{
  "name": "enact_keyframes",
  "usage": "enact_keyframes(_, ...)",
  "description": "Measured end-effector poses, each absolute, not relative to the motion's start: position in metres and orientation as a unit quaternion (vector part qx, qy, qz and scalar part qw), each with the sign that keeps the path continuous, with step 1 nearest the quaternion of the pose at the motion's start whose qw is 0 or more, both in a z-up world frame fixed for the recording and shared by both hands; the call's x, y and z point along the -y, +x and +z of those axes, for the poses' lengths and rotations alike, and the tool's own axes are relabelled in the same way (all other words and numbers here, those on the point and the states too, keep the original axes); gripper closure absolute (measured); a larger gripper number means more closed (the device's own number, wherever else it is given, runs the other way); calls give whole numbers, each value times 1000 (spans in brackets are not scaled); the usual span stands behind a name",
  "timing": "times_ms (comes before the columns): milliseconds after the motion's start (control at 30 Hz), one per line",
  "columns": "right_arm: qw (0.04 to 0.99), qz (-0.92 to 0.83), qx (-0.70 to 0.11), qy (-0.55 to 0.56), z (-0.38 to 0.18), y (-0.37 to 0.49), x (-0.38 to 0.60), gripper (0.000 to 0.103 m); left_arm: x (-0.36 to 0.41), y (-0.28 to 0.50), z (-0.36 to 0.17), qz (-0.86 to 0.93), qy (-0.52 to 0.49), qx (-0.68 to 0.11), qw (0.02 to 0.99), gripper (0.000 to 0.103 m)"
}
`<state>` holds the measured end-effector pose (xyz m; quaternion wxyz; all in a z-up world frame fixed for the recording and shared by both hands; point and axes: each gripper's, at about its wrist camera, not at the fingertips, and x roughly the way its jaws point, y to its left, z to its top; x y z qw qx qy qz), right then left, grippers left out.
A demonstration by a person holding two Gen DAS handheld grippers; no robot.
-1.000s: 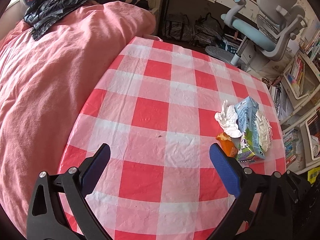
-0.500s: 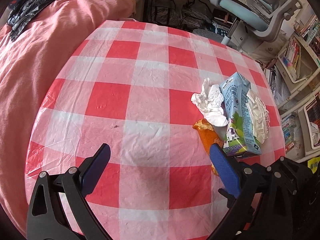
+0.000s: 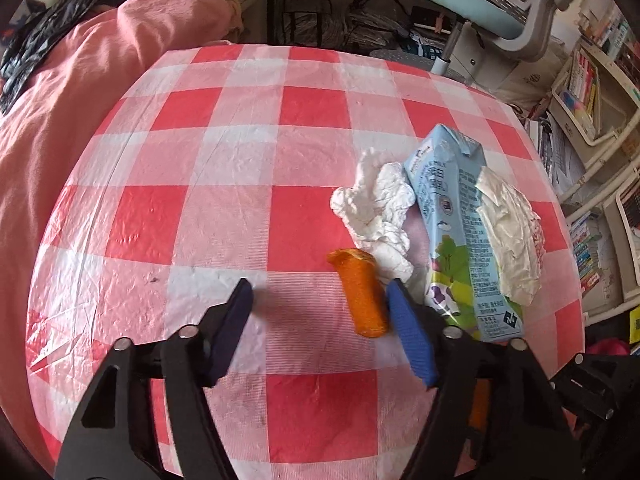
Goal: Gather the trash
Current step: 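Lift the snack stick with the right gripper while the left grasps the orange piece, then carry both held snacks off the table toward the yellow bin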
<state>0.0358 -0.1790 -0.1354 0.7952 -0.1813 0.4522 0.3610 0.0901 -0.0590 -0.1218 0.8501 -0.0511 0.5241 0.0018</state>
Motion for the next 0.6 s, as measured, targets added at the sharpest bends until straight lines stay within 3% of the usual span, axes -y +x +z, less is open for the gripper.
enact_keyframes(33,795,361,-453,-180,-135,37,178,76,61,89,-121,-7,-46,-525,850,68)
enact_keyframes(67,795,360,-453,-179,-136,37,177,76,61,88,-120,-15,-48,-527,848,78)
enact_keyframes(133,796,359,-453,-180,-136,38,175,76,54,85,-119,-32,-62,-534,843,87)
enact_keyframes(600,776,386,-469,-171,-131,20,159,77,-7,43,-117,-64,-31,-550,832,87)
